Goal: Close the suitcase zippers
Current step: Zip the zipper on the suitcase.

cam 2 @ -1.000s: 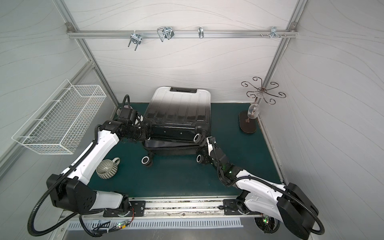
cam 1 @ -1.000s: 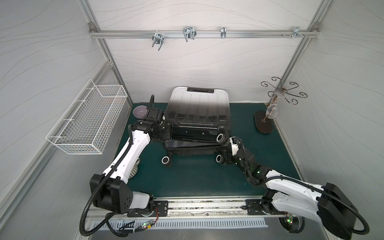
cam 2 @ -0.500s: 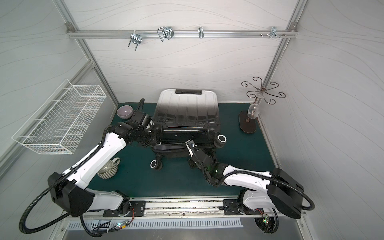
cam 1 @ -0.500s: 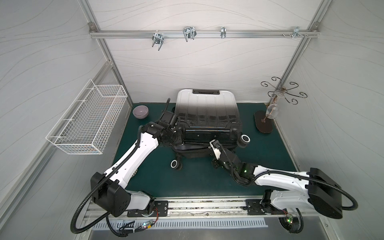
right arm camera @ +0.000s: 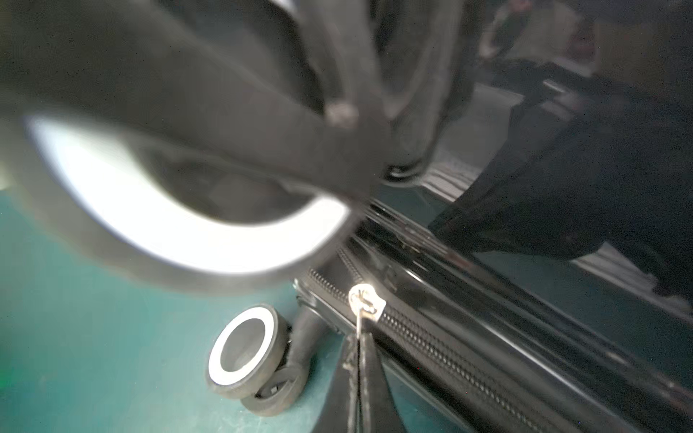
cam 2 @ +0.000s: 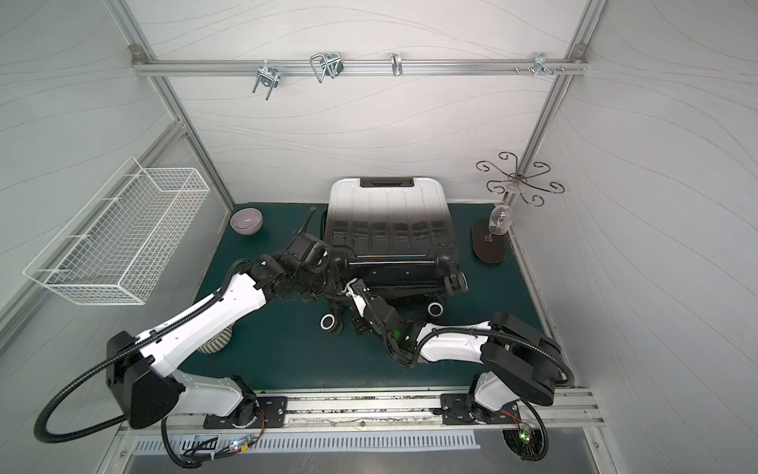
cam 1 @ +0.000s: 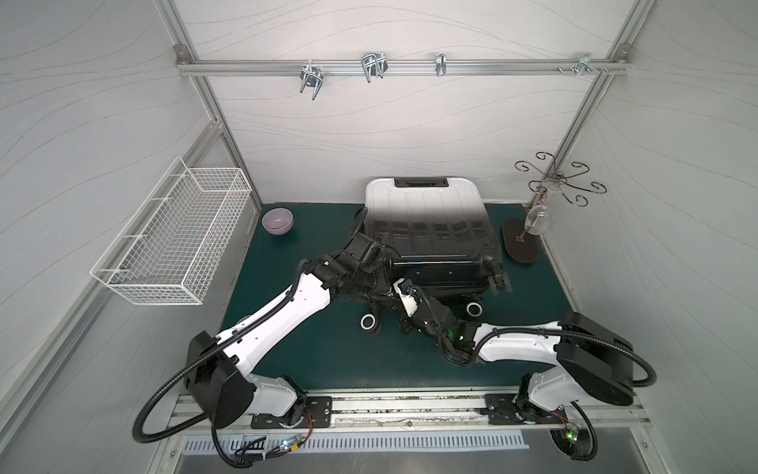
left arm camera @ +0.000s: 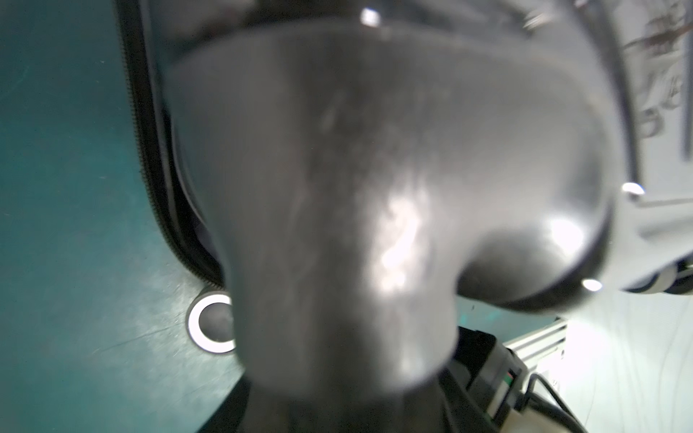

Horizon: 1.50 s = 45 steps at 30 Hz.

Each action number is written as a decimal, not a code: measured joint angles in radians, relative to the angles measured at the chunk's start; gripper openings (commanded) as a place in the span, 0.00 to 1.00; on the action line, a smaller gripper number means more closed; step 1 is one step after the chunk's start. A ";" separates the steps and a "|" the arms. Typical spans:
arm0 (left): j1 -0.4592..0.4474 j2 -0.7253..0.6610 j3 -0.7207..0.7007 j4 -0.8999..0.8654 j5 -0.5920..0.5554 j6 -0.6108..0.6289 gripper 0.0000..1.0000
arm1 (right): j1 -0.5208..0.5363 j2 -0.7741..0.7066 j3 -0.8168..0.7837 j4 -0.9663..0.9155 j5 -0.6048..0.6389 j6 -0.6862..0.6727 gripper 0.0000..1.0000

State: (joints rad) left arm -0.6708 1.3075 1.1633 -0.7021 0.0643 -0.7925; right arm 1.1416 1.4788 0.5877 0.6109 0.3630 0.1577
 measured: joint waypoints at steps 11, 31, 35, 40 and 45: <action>-0.149 -0.273 -0.309 0.183 -0.228 -0.191 0.00 | -0.010 0.079 -0.046 0.190 -0.174 -0.024 0.00; -0.344 -0.157 0.021 -0.075 -0.261 0.084 0.78 | -0.174 -0.093 -0.205 0.166 -0.381 0.030 0.00; -0.234 -0.185 0.094 -0.074 -0.180 0.161 0.72 | -0.167 -0.111 -0.198 0.121 -0.367 0.062 0.00; -0.175 -0.199 0.062 -0.089 -0.153 0.207 0.71 | -0.152 -0.138 -0.149 -0.004 -0.337 0.108 0.01; -0.175 -0.217 0.002 -0.135 -0.163 0.214 0.72 | -0.151 -0.204 -0.079 -0.208 -0.343 0.175 0.39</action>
State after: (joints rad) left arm -0.8459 1.0901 1.1648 -0.8375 -0.0986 -0.5781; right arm 0.9901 1.2743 0.5087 0.4034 0.0204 0.3325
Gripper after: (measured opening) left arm 0.719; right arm 0.310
